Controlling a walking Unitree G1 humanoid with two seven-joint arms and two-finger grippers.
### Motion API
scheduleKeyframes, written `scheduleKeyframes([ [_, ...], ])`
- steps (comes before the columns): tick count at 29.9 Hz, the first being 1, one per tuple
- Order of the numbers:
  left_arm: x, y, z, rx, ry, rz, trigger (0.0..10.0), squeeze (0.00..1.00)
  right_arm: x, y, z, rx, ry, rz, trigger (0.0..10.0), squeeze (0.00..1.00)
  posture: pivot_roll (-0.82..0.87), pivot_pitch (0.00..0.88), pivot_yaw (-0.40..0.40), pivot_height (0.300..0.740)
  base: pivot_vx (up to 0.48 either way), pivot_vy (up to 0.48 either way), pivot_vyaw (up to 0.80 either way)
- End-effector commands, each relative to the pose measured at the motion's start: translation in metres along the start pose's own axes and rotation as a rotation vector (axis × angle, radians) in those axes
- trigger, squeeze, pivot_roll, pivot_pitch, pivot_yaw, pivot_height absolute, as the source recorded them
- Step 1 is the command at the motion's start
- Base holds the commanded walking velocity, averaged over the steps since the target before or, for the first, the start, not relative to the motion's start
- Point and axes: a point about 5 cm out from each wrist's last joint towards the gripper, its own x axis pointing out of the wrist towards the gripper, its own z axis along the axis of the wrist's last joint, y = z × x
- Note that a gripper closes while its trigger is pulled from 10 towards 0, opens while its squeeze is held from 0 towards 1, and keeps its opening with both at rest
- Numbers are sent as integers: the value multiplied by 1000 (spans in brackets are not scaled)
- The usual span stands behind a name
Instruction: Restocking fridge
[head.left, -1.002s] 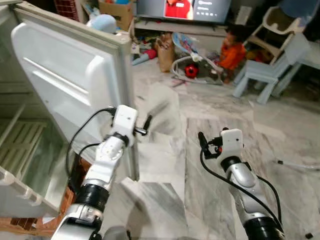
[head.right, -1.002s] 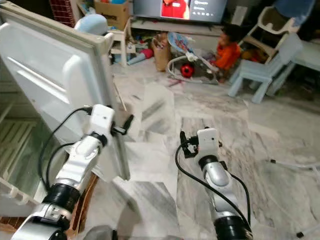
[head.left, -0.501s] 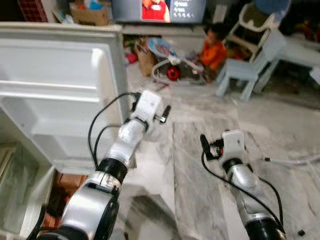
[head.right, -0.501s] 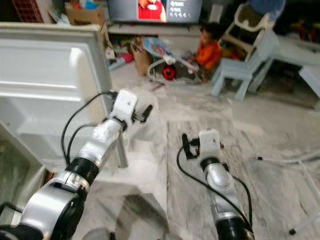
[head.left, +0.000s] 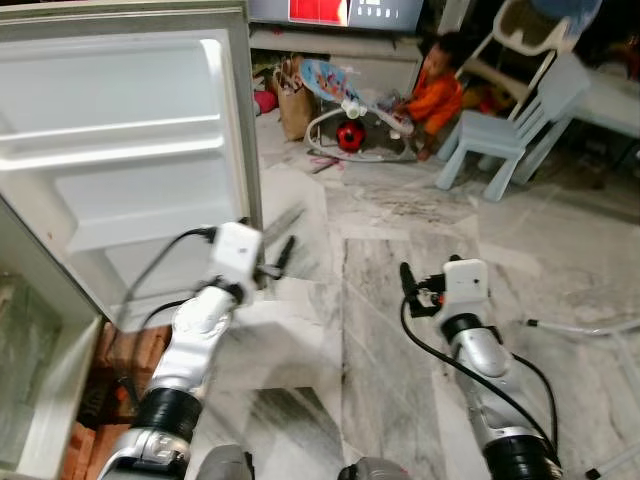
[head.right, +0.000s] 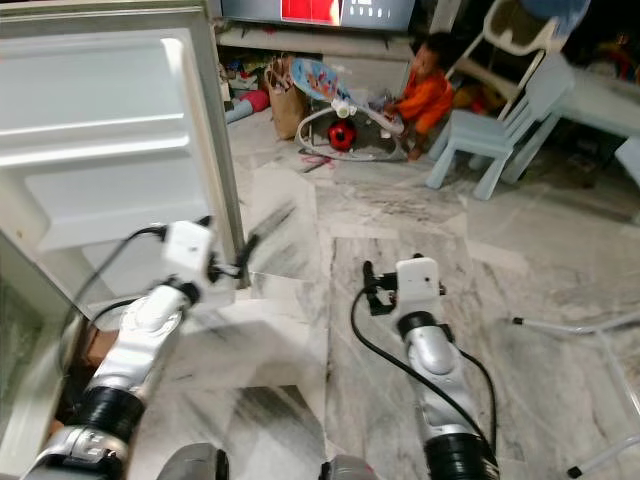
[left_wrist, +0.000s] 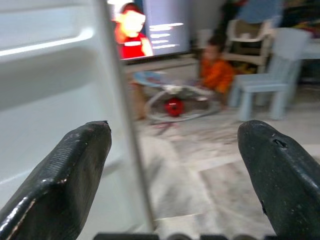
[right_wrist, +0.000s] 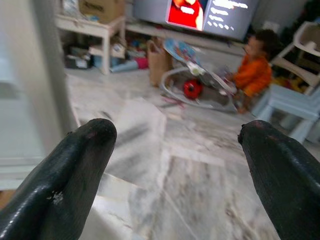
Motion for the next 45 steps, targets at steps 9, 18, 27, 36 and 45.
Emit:
scheduleKeyframes([
  [9, -41, 33, 1, 37, 49, 232, 10000, 0, 5, -11, 12, -25, -29, -21, 10000, 0, 77, 37, -70, 740, 0, 0, -658],
  [18, -49, 21, 0, 7, 74, 204, 10000, 0, 5, -9, 17, -17, -49, -16, 10000, 0, 50, 34, -75, 740, 324, 0, -711],
  [27, -51, 12, -5, -26, 102, 190, 10000, 0, 1, -11, 14, 16, -28, -29, 10000, 0, 30, 16, -73, 740, 480, 0, -315],
  [36, -40, 4, -1, -19, 91, 137, 10000, 0, 3, -9, 18, 14, -43, -21, 10000, 0, 22, 13, -77, 740, 480, 0, -800],
  [45, -36, 7, 0, -29, 97, 139, 10000, 0, 5, -6, 19, 23, -45, -14, 10000, 0, 27, 17, -73, 740, 451, 29, -800],
])
